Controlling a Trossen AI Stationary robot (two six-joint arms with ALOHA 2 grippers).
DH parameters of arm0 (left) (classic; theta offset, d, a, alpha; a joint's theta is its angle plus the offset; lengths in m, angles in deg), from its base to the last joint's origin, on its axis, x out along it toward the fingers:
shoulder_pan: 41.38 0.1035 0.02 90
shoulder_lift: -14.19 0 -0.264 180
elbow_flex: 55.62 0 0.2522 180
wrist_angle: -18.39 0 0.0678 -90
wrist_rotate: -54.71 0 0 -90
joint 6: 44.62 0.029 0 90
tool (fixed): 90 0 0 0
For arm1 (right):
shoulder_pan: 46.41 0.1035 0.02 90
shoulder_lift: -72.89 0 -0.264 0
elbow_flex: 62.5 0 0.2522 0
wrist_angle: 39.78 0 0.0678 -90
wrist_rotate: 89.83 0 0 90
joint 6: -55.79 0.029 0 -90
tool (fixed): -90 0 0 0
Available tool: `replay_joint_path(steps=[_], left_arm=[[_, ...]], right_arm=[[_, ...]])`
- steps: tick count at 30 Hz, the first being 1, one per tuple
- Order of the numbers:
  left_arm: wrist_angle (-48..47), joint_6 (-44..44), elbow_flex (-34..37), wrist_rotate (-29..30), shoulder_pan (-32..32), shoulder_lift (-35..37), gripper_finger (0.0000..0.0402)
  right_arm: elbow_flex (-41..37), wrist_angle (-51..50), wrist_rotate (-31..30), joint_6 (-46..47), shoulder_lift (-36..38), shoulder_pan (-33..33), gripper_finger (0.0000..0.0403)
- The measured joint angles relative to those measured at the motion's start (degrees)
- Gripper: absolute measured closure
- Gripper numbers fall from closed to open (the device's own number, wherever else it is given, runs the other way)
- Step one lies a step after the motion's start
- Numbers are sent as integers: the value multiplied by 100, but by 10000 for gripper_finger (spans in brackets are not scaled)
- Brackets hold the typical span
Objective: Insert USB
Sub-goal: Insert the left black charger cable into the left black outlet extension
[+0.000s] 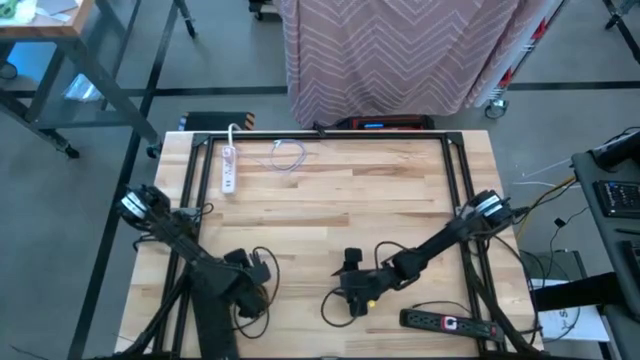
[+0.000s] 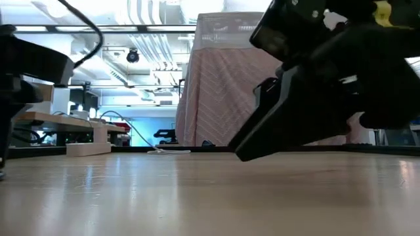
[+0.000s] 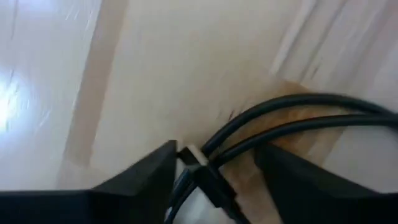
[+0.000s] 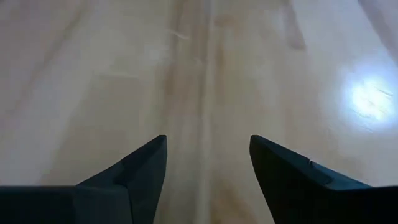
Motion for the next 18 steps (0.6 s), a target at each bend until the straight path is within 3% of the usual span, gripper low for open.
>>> replay_joint_path(steps=[6,11,18], left_arm=[[962,1014,155,719,560,0,378],[2300,1604,197,1816,969,-6,378],[3770,2333,204,2186,1392,167,394]], right_arm=[[105,70,0,-146,-100,161,205],[175,76,-31,-210,-100,180,215],[212,18,-40,-532,-39,196,226]])
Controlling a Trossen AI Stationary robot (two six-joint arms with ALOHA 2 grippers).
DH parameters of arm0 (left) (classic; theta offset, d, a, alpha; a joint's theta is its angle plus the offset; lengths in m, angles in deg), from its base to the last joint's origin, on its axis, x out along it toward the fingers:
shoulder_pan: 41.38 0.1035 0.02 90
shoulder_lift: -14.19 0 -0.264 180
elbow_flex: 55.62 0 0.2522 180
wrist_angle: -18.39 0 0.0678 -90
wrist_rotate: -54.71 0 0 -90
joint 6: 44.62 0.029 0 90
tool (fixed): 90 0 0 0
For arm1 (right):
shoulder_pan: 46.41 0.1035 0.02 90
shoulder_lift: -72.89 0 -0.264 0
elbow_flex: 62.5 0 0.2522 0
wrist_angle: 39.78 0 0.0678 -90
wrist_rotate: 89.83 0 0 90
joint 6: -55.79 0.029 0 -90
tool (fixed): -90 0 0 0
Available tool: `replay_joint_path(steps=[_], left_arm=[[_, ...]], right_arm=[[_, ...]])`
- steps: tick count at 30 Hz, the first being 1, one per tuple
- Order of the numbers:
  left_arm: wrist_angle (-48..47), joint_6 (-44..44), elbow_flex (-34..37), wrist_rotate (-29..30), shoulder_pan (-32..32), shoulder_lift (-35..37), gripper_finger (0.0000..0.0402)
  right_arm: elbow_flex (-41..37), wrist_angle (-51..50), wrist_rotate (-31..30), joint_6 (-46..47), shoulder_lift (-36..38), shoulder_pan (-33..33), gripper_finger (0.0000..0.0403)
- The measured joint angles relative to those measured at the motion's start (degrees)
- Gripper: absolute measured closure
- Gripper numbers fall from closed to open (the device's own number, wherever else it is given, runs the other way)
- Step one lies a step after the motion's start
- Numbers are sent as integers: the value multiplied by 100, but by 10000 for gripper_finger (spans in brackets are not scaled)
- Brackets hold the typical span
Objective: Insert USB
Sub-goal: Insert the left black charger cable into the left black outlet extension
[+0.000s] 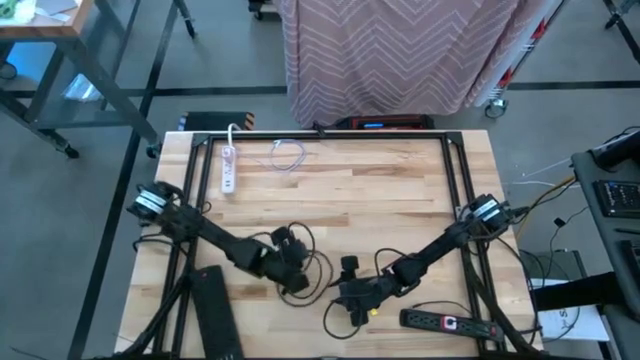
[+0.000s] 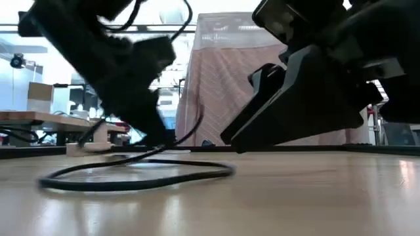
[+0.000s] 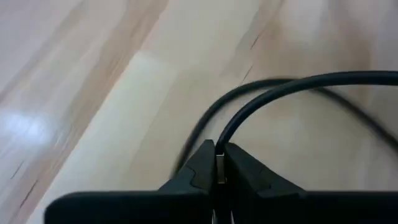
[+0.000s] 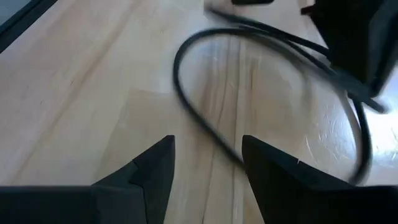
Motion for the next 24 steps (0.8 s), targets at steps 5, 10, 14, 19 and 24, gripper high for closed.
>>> replay_joint_path(steps=[5,10,14,19,24], left_arm=[[-19,432,14,302,52,445,397],[443,1000,51,711,-91,838,399],[1466,1740,169,887,-96,1088,399],[2623,2477,461,862,-107,1441,399],[2585,2373,869,858,-161,1805,399]], right_arm=[[96,-902,-123,-402,592,102,229],[208,-2006,-1081,-995,1505,321,231],[197,-2017,-1222,-1225,2033,278,237],[176,-2052,-1247,-1461,2170,106,244],[66,-2216,-1261,-782,1998,-239,250]])
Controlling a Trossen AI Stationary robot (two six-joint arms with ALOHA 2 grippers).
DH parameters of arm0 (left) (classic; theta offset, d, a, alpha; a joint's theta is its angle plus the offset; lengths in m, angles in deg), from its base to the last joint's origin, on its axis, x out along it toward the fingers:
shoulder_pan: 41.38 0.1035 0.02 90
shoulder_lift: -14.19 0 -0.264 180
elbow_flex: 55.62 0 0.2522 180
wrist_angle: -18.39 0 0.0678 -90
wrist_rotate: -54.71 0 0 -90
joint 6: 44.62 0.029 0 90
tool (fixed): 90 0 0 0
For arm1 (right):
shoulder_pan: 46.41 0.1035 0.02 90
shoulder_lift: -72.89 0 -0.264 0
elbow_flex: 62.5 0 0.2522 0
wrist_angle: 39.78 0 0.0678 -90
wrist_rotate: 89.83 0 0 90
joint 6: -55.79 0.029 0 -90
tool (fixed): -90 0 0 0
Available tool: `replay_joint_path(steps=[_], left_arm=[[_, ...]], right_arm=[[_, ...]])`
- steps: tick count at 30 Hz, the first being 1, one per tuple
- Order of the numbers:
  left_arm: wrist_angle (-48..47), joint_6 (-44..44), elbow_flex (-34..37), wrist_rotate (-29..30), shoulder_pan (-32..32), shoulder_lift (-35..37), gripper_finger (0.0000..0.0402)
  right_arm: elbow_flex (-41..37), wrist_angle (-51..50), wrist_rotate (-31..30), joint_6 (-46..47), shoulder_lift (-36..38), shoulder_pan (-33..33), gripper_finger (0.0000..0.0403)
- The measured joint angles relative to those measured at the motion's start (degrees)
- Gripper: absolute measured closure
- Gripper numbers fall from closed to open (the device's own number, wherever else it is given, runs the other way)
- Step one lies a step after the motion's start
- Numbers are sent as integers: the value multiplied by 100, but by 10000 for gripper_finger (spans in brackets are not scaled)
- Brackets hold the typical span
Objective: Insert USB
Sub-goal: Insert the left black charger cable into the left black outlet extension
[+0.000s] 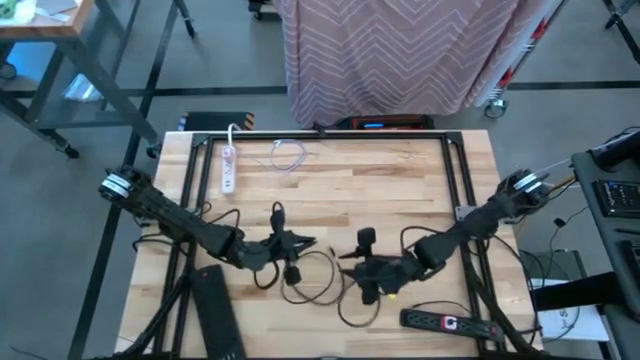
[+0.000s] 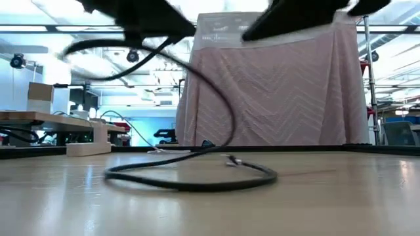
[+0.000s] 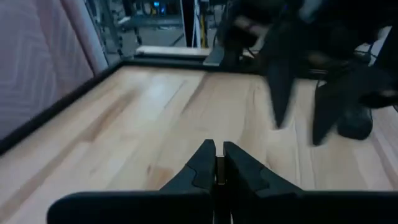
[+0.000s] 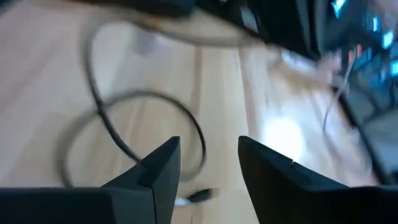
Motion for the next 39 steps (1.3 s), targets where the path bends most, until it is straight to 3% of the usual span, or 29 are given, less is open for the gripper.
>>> replay_joint_path(steps=[5,8,16,21,25,30,35,39], left_arm=[[60,-528,559,9,-24,210,399],[48,-744,868,-58,-29,264,398],[332,-1283,1426,-173,-69,182,394],[401,-1726,1574,-154,-48,-35,374],[409,-1962,1645,-158,-44,-160,346],[358,-1979,1578,-169,-49,-162,308],[249,-1672,1500,-462,-59,243,270],[-445,-2120,1266,-494,-161,722,258]], right_arm=[[-30,13,152,976,-555,-471,240],[-19,84,596,1153,-933,-606,233],[354,300,2659,-393,-1691,-652,231],[1077,-126,2765,-1078,-1874,-828,242],[1578,-597,3611,-1424,-2237,-1024,241],[2183,-1703,4003,-1529,-2740,-1270,245],[2640,-2385,4208,-1431,-3086,-1322,270],[2803,-2663,4202,-1387,-3157,-1307,316]])
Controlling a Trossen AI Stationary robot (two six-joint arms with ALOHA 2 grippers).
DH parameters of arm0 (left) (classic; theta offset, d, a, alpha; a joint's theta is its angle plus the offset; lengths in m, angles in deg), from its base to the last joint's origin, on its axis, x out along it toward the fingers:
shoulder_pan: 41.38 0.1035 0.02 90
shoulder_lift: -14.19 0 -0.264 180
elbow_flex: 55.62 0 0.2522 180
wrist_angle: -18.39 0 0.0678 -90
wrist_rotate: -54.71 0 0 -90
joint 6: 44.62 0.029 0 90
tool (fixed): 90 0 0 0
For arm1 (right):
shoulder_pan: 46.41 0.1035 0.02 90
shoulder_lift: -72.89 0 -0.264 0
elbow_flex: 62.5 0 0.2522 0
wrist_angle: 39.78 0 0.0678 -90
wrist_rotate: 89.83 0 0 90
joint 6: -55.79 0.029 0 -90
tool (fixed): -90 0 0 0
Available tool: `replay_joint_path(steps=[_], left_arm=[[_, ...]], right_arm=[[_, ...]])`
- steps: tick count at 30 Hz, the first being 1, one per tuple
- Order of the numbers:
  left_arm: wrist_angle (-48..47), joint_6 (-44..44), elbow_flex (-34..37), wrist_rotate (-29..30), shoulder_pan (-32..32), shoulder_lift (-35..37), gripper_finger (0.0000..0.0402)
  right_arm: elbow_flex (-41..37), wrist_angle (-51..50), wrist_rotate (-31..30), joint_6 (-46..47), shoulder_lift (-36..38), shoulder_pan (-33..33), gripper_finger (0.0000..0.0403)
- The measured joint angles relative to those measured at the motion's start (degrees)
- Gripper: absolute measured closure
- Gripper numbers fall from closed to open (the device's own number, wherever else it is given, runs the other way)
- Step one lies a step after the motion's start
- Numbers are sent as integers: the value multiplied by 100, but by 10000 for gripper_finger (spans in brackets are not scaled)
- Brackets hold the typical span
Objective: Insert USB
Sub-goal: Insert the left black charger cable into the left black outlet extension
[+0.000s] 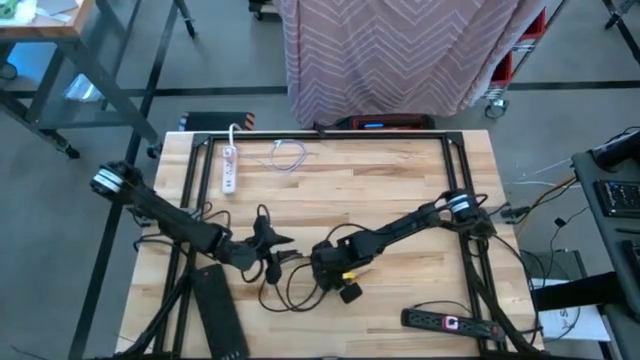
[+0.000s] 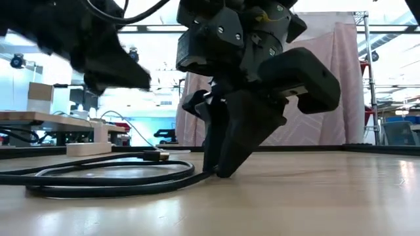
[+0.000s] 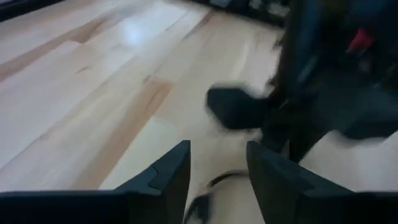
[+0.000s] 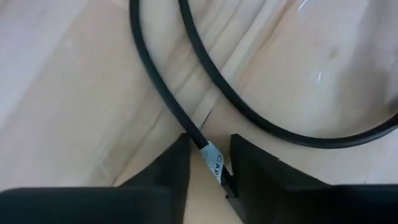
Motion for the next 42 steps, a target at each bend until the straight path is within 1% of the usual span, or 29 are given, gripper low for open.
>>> replay_joint_path(steps=[3,5,8,10,12,14,16,19,21,24,25,27,29,30,32,35,36,38,42], left_arm=[[-568,-251,-124,2,-211,198,267],[-755,-392,-238,-26,-364,225,279],[-1122,-589,-372,-13,-627,304,298],[-1425,-759,-465,-109,-775,337,311],[-1737,-878,-601,-161,-931,383,323],[-2073,-1098,-834,-280,-1042,414,333],[-2840,-1389,-1076,-509,-1165,476,341],[-3946,-2201,-1620,-1305,-1326,479,353],[-4749,-2754,-1980,-1942,-1448,415,360],[-5476,-3452,-2407,-2745,-1664,256,364],[-5592,-3619,-2504,-2986,-1715,187,364],[-5420,-3966,-2629,-3422,-1903,46,364],[-5549,-4375,-2638,-3656,-2074,-23,363],[-5466,-4529,-2648,-3756,-2145,-91,364],[-5405,-4806,-2613,-3747,-2365,-192,364],[-5348,-4889,-2577,-3564,-2576,-414,364],[-5349,-4860,-2579,-3394,-2648,-501,364],[-5349,-4685,-2560,-2882,-2727,-642,364],[-4668,-3929,-2572,-1885,-2746,-1014,355]], right_arm=[[25,-114,13,-9,33,0,374],[11,-192,-19,-47,134,2,392],[-28,-426,-118,-2,369,53,395],[-64,-603,-157,-7,616,84,398],[-63,-380,-191,22,927,143,399],[-80,-422,-233,85,1235,165,400],[-158,-331,-259,155,1492,202,401],[-329,-154,-287,403,1796,214,402],[-560,272,-305,621,2046,234,402],[-1057,1218,-368,1038,2292,285,402],[-1254,1562,-370,1173,2328,313,402],[-1632,2505,-388,1486,2351,369,402],[-2000,3633,-404,1817,2350,394,402],[-2163,4238,-400,1971,2295,427,402],[-2377,5283,-401,2252,2123,462,403],[-2490,6105,-440,2476,1874,493,403],[-2468,6289,-476,2554,1811,493,403],[-2317,6366,-598,2648,1710,492,403],[-1966,6310,-829,2630,1417,525,403]])
